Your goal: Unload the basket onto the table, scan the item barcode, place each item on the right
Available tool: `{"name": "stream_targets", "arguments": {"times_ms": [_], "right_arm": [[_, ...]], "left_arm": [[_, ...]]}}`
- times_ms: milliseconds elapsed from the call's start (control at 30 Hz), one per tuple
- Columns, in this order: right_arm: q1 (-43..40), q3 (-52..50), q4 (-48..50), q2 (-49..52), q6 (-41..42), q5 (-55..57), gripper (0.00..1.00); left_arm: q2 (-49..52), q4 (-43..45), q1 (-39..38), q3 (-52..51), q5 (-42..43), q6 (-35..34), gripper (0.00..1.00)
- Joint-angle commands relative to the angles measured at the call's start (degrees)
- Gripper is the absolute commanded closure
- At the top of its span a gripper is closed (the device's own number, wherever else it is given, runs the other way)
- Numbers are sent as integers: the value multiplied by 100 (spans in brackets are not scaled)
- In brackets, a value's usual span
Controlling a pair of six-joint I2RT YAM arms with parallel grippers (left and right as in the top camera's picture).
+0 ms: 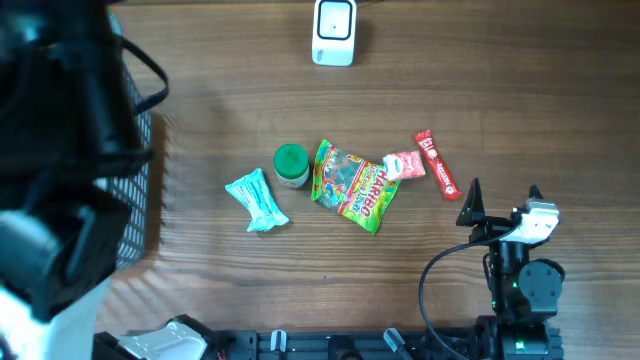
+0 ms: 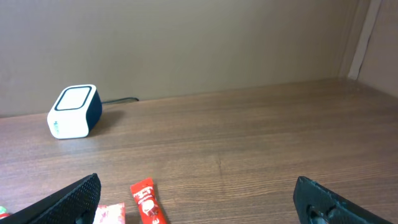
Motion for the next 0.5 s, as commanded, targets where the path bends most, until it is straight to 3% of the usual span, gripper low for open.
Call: {"name": "stream_targets", "arguments": {"times_ms": [0,100,200,300,467], "right_arm": [[24,-4,17,11,-50,-72,0],[24,-4,-2,11,208,-254,0],[24,-4,-15,11,1781,-1325,0],[24,-4,125,11,3917,-3071,0],[24,-4,411,11,5633,-4470,0]], "left_arm": [[-302,-39,192,-752,-192,361,0],[-835,205,651,-1685,-201,352,0],[-1403,590,1355,-2588,-201,111,0],[-1945,492,2002,-3145,-120,-763,0],[-2876,-391,2568,-3609,1349,-1727,0]]}}
